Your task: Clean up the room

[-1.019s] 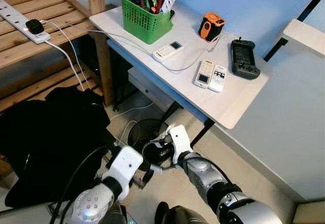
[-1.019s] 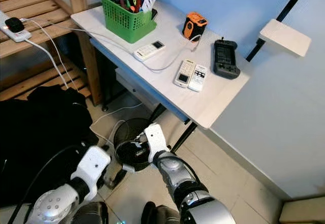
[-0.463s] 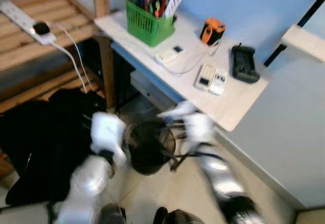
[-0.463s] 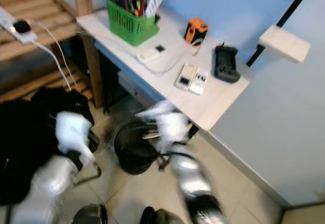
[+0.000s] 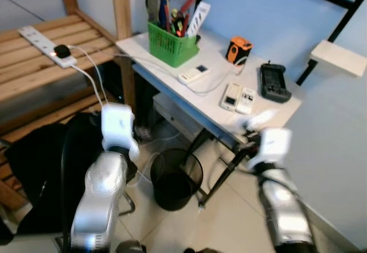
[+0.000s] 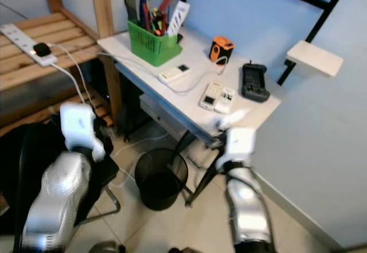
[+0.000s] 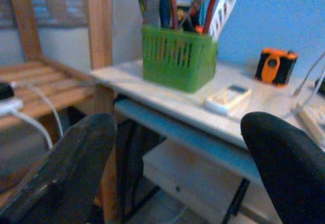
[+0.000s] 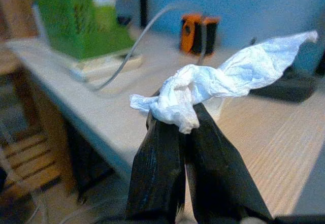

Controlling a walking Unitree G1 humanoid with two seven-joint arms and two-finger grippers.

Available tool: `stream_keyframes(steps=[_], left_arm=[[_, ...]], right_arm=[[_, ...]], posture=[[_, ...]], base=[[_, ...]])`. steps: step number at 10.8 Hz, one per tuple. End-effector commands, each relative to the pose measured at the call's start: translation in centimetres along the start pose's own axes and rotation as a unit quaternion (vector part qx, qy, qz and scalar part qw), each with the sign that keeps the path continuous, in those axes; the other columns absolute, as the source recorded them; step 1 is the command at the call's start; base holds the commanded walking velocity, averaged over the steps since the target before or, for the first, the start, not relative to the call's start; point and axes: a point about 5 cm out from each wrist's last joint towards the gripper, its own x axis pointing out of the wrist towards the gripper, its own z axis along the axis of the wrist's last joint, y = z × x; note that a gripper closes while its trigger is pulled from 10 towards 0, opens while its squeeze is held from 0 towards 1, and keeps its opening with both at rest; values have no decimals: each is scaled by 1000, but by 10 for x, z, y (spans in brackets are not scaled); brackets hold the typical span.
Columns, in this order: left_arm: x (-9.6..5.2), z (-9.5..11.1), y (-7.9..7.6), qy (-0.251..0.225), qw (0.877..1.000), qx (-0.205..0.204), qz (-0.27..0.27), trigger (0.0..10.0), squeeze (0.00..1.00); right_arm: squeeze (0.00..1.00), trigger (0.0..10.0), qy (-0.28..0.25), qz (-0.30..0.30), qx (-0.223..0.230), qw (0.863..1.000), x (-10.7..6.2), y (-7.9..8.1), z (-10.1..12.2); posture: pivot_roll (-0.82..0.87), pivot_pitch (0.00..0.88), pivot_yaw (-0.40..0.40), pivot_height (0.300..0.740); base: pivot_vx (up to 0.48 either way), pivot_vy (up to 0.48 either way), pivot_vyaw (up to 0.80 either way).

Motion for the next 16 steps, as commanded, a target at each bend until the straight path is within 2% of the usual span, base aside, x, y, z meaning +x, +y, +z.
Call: stream_keyframes(steps=[1, 2, 5, 7, 12, 16], left_arm=[[4, -2, -8, 6, 1000, 1, -14, 10000, 0], [16, 1, -14, 6, 999, -10, -34, 10000, 0], [19, -5, -21, 18, 998, -5, -62, 10000, 0], [28, -7, -30, 22, 996, -9, -89, 10000, 0], [33, -10, -36, 26, 993, -5, -118, 10000, 0], [33, -15, -37, 25, 989, 15, -145, 10000, 0]], right_arm=[[0, 10000, -1, -22, 4, 1000, -2, -9, 3], [0, 10000, -2, -37, 11, 999, -4, -12, 6], [0, 10000, 22, -49, 18, 998, -5, -7, 2], [0, 10000, 29, -51, 18, 998, -5, -2, 1], [0, 10000, 42, -58, 19, 997, -6, 0, -4], [0, 10000, 42, -62, -4, 997, -5, 1, -6]], posture=[[124, 0, -100, 740], [112, 0, -91, 740], [89, 0, -63, 740], [61, 0, -39, 740], [47, 0, -20, 740], [51, 0, -25, 691]], base=[[0, 0, 0], [0, 0, 0], [0, 0, 319], [0, 0, 531], [0, 0, 569], [0, 0, 105]])
